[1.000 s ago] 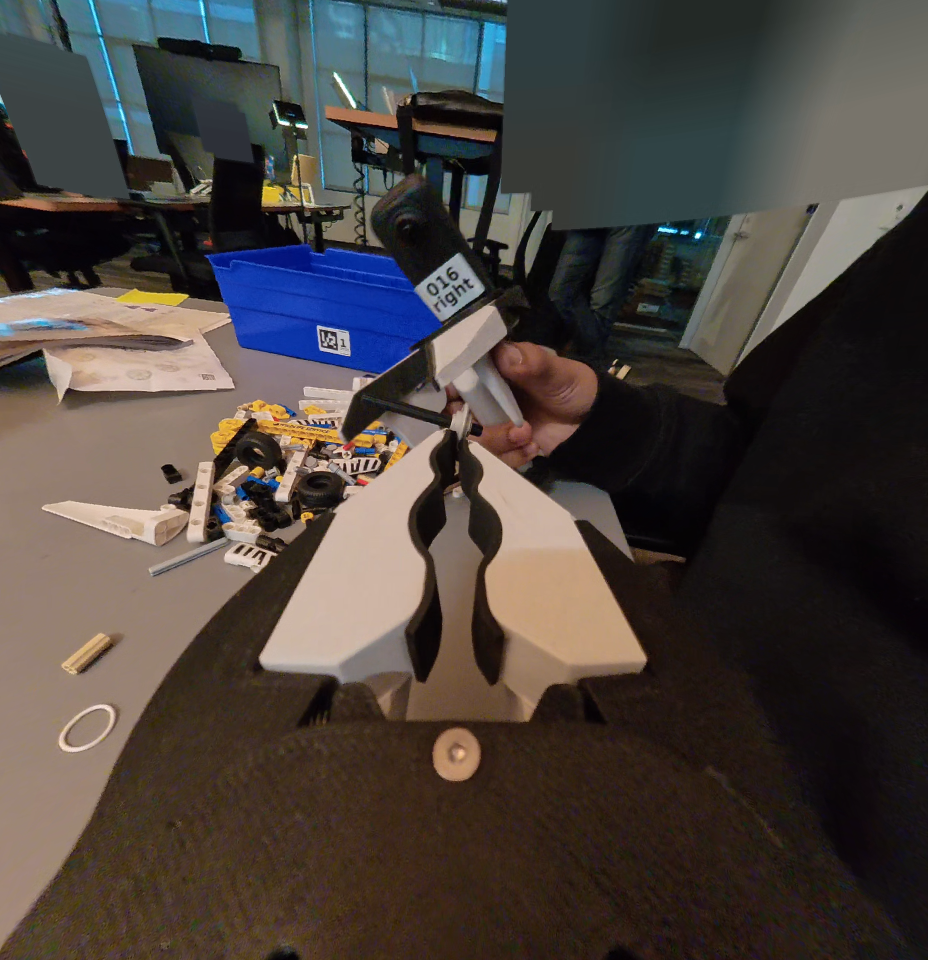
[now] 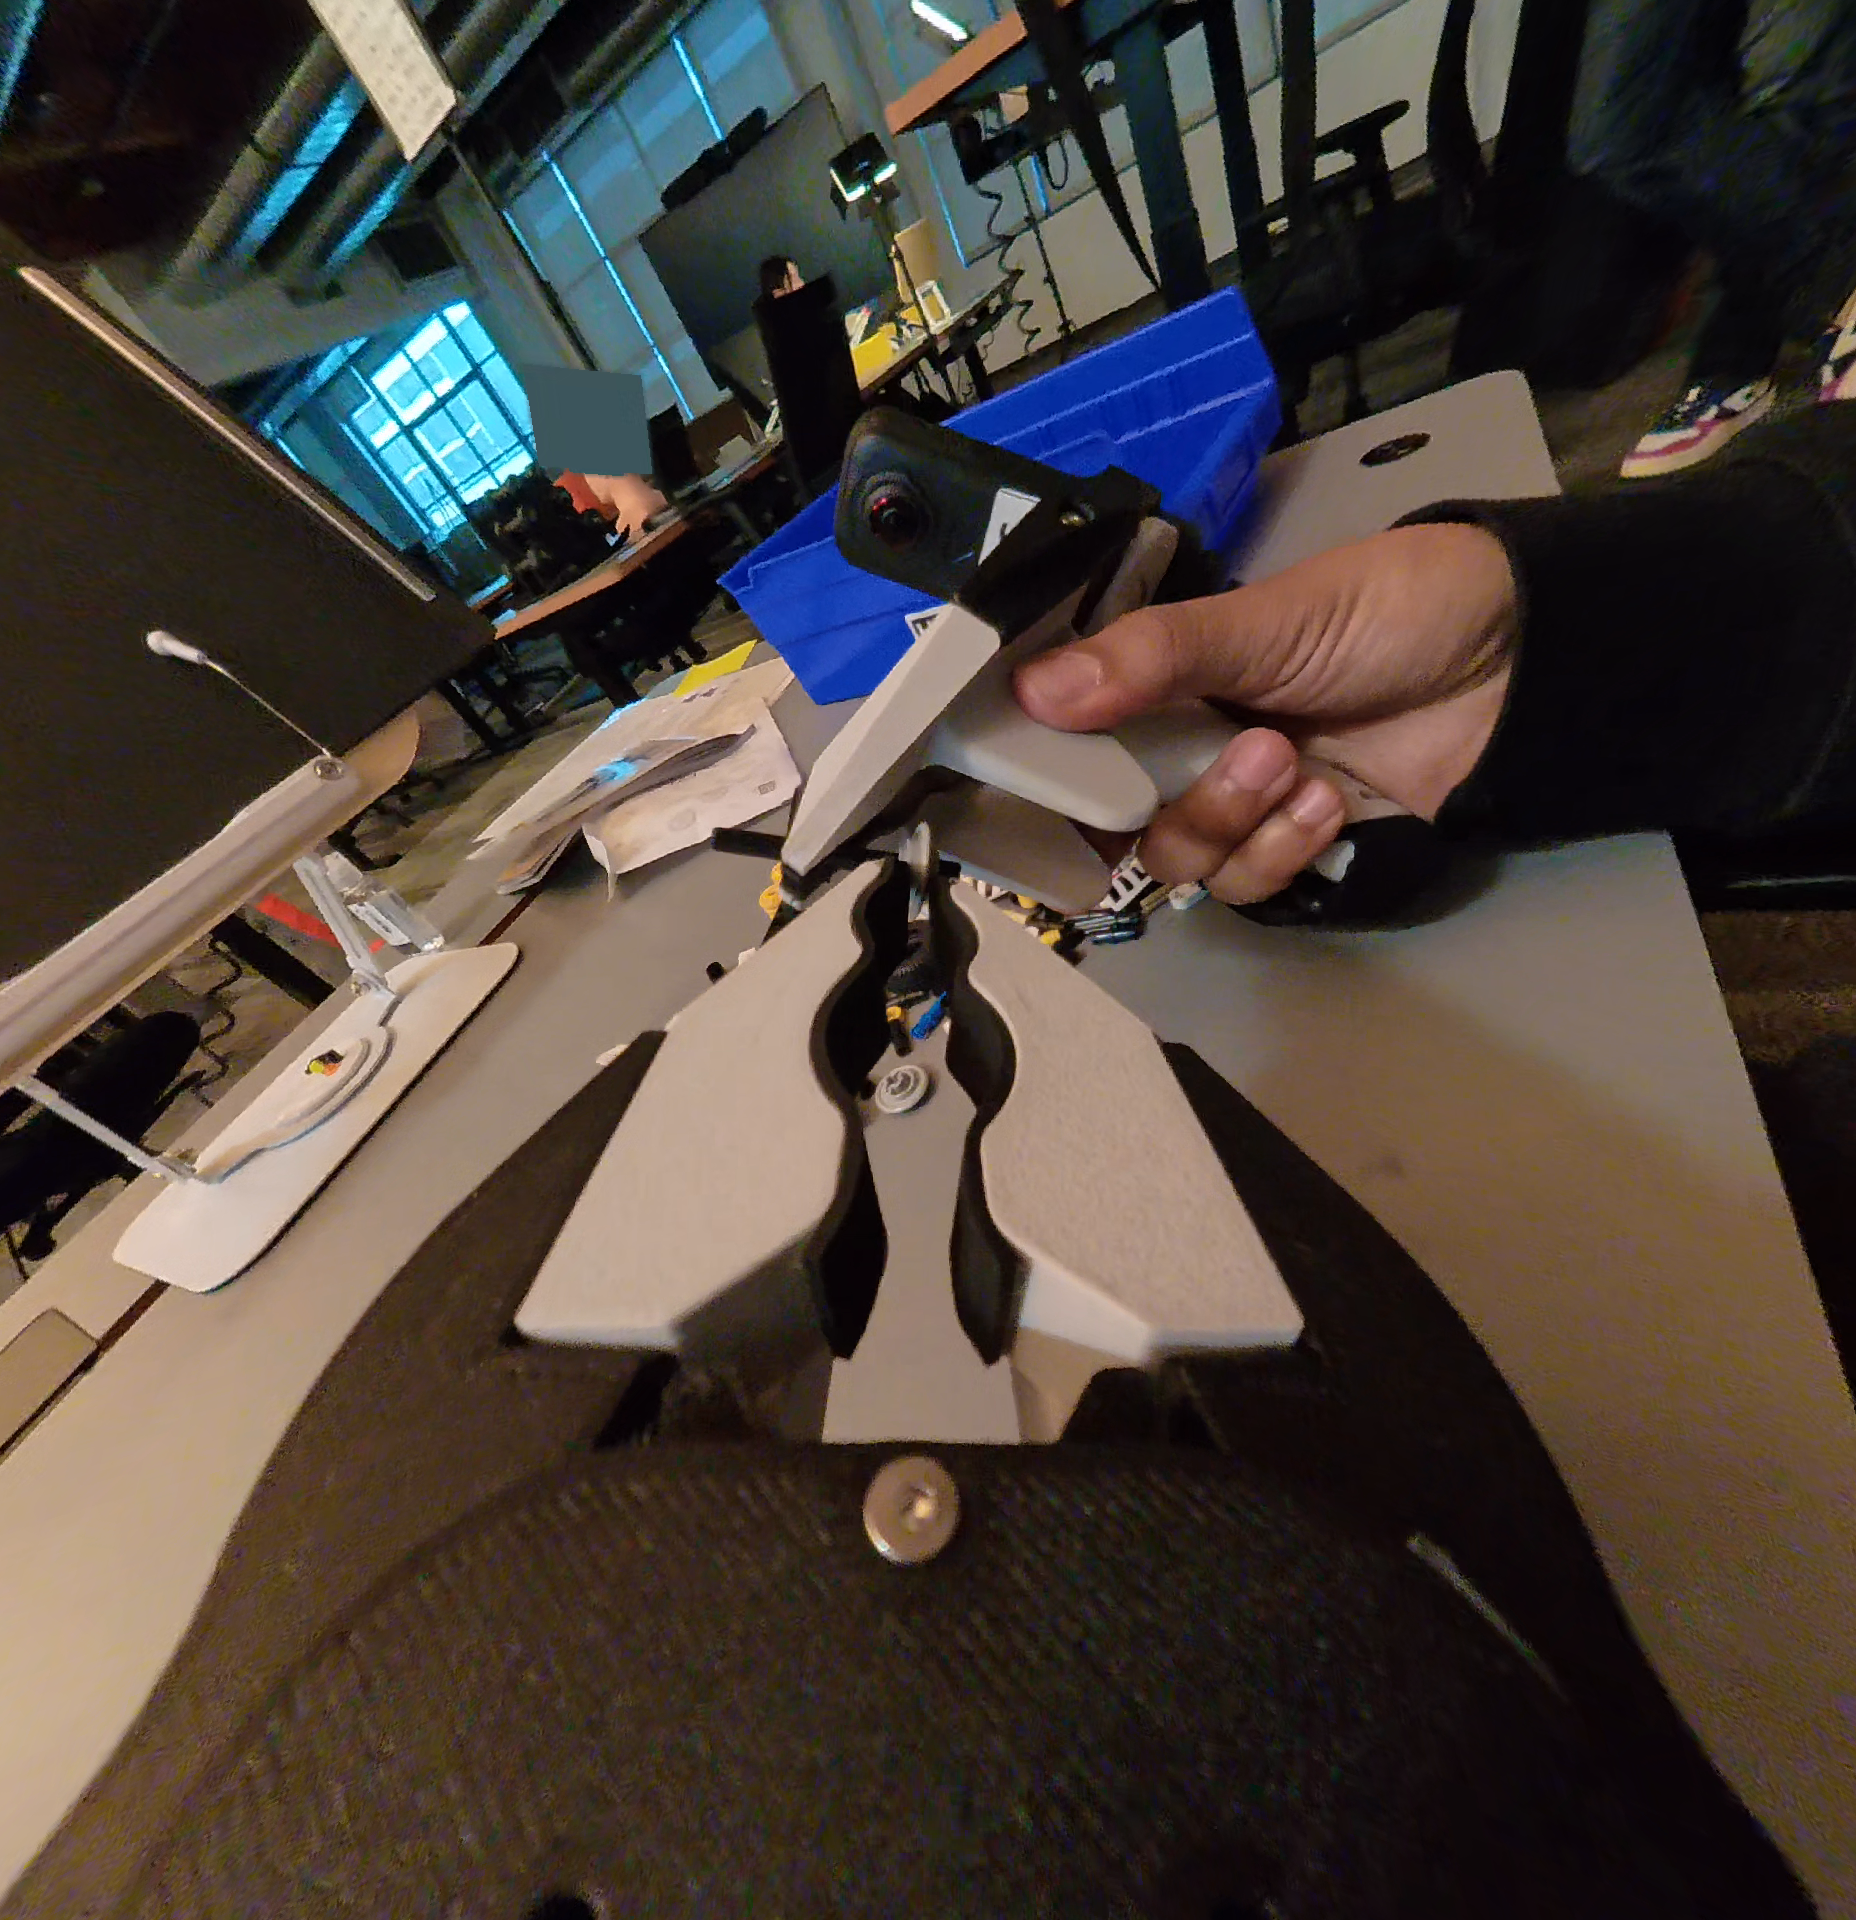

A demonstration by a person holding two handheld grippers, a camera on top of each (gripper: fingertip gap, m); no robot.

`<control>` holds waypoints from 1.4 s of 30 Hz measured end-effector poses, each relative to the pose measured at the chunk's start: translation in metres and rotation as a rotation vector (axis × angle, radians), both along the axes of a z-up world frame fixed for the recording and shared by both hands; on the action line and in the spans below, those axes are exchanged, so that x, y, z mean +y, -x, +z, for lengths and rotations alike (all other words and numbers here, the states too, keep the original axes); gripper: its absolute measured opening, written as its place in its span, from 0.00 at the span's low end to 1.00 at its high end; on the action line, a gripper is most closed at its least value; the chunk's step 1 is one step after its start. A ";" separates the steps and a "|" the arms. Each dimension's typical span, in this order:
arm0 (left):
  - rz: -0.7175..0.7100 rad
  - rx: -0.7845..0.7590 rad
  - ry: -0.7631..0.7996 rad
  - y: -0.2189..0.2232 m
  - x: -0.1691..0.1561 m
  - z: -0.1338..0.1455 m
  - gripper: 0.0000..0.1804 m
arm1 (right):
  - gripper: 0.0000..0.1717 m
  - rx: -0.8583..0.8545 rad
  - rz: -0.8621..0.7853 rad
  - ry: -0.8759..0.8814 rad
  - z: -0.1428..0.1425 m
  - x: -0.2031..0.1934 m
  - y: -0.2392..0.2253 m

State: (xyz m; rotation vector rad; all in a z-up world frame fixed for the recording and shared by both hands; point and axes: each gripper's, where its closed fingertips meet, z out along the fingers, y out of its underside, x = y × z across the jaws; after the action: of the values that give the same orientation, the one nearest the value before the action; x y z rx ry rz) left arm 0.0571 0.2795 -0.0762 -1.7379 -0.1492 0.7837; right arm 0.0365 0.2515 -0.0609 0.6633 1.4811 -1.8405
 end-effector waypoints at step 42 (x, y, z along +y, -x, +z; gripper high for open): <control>0.182 -0.164 0.022 0.042 0.005 -0.023 0.00 | 0.01 0.435 -0.576 -0.266 0.040 0.113 0.077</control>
State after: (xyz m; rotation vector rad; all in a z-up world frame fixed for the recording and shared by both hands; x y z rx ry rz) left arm 0.0156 0.2849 -0.0990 -1.8271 -0.4160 0.7762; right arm -0.0405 0.3641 -0.0208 0.9327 1.9928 -2.3519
